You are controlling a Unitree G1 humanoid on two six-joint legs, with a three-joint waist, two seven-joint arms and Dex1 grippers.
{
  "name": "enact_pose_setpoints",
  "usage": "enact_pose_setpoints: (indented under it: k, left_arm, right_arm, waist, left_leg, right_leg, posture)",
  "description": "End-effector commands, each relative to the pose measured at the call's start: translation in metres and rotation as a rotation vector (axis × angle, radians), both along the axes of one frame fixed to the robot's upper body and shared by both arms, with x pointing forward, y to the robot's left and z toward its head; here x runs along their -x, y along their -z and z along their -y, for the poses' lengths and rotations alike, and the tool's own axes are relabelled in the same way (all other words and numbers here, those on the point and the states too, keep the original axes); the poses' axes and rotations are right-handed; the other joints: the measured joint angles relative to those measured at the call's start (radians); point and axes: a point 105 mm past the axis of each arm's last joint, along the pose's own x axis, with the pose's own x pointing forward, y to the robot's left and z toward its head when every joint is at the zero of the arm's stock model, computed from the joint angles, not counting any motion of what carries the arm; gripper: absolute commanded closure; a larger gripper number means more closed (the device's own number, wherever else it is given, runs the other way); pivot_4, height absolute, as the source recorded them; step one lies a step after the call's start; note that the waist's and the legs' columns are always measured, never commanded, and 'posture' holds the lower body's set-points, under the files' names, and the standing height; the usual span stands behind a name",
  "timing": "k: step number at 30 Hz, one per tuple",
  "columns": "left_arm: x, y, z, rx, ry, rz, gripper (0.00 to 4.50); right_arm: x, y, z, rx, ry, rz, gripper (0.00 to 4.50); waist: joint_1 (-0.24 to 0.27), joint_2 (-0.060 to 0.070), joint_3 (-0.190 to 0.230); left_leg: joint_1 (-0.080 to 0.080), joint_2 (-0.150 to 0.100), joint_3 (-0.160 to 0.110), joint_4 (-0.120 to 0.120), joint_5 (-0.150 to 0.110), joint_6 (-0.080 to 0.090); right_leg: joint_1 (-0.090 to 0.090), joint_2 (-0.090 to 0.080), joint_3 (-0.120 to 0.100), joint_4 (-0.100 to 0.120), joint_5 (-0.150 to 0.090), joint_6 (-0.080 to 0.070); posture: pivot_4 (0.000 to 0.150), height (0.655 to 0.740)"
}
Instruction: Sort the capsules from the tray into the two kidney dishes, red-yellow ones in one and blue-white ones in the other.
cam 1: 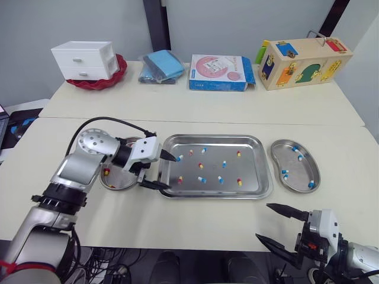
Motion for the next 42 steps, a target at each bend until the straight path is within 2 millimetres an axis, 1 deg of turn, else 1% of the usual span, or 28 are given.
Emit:
enact_pose_setpoints:
  k: [1, 4, 8, 11, 13, 19, 23, 32, 42]
  left_arm:
    - [-0.006, 0.002, 0.002, -0.04, 0.016, 0.022, 1.45]
    - [-0.006, 0.006, 0.006, -0.06, 0.022, 0.01, 1.45]
    - [-0.006, 0.005, 0.014, -0.078, 0.02, 0.0, 1.45]
    - [-0.006, 0.002, 0.017, -0.072, 0.019, -0.004, 2.02]
    - [-0.005, 0.003, 0.017, -0.079, 0.019, -0.004, 2.65]
    - [-0.002, 0.007, 0.017, -0.11, 0.022, -0.006, 2.65]
    - [-0.002, 0.014, 0.015, -0.146, 0.026, -0.004, 2.65]
    - [-0.01, 0.028, 0.017, -0.171, 0.011, 0.019, 2.65]
    - [-0.011, 0.039, 0.02, -0.171, 0.016, 0.02, 2.65]
  right_arm:
    - [0.003, -0.006, -0.002, 0.014, 0.001, 0.033, 0.0]
    - [0.003, -0.006, -0.003, 0.013, 0.014, 0.037, 0.0]
    - [0.003, -0.005, -0.004, 0.011, 0.021, 0.036, 0.0]
    - [0.002, -0.007, -0.004, 0.009, 0.024, 0.04, 0.0]
    - [0.001, -0.007, -0.004, 0.01, 0.026, 0.043, 0.0]
    - [0.0, -0.008, -0.005, 0.015, 0.025, 0.047, 0.0]
    - [-0.002, -0.01, -0.007, 0.017, 0.021, 0.05, 0.0]
    - [-0.005, -0.013, -0.008, 0.021, 0.025, 0.053, 0.0]
    - [-0.005, -0.016, -0.009, 0.021, 0.024, 0.047, 0.0]
  waist:
    - [-0.001, 0.0, 0.0]
    - [-0.001, 0.0, 0.0]
    - [0.0, 0.0, 0.0]
    - [0.0, 0.0, 0.0]
    - [0.0, 0.0, 0.0]
    - [0.0, 0.0, 0.0]
    - [0.0, 0.0, 0.0]
    - [0.0, 0.0, 0.0]
    - [0.0, 0.0, 0.0]
  left_leg:
    - [0.0, 0.0, 0.0, 0.0, 0.0, 0.0]
    - [0.0, 0.0, 0.0, 0.0, 0.0, 0.0]
    - [0.0, 0.0, -0.001, 0.0, 0.0, 0.0]
    - [-0.001, 0.0, -0.001, 0.001, 0.0, 0.0]
    - [-0.001, 0.0, -0.001, 0.001, 0.0, 0.0]
    - [-0.001, 0.0, -0.001, 0.001, 0.0, 0.0]
    - [-0.001, 0.0, -0.001, 0.001, 0.0, 0.0]
    - [-0.001, 0.0, -0.001, 0.001, 0.0, 0.0]
    - [-0.001, 0.0, -0.001, 0.002, 0.0, 0.0]
  right_leg:
    - [0.0, 0.0, 0.0, 0.0, 0.0, 0.0]
    - [0.0, 0.0, 0.0, 0.0, 0.0, 0.0]
    - [0.0, 0.0, 0.0, 0.0, 0.0, 0.0]
    - [0.0, 0.0, 0.0, 0.0, 0.0, 0.0]
    - [0.0, 0.0, 0.0, 0.0, 0.0, 0.0]
    - [0.0, 0.0, -0.001, 0.0, 0.0, 0.0]
    - [0.0, 0.0, -0.001, 0.0, 0.0, 0.0]
    - [0.001, 0.0, -0.001, 0.0, 0.0, 0.0]
    - [0.001, 0.0, -0.001, 0.0, 0.0, 0.0]
  posture:
    - [0.15, 0.74]
    - [0.15, 0.74]
    - [0.15, 0.74]
    - [0.15, 0.74]
    - [0.15, 0.74]
    - [0.15, 0.74]
    - [0.15, 0.74]
    - [0.15, 0.74]
    - [0.15, 0.74]
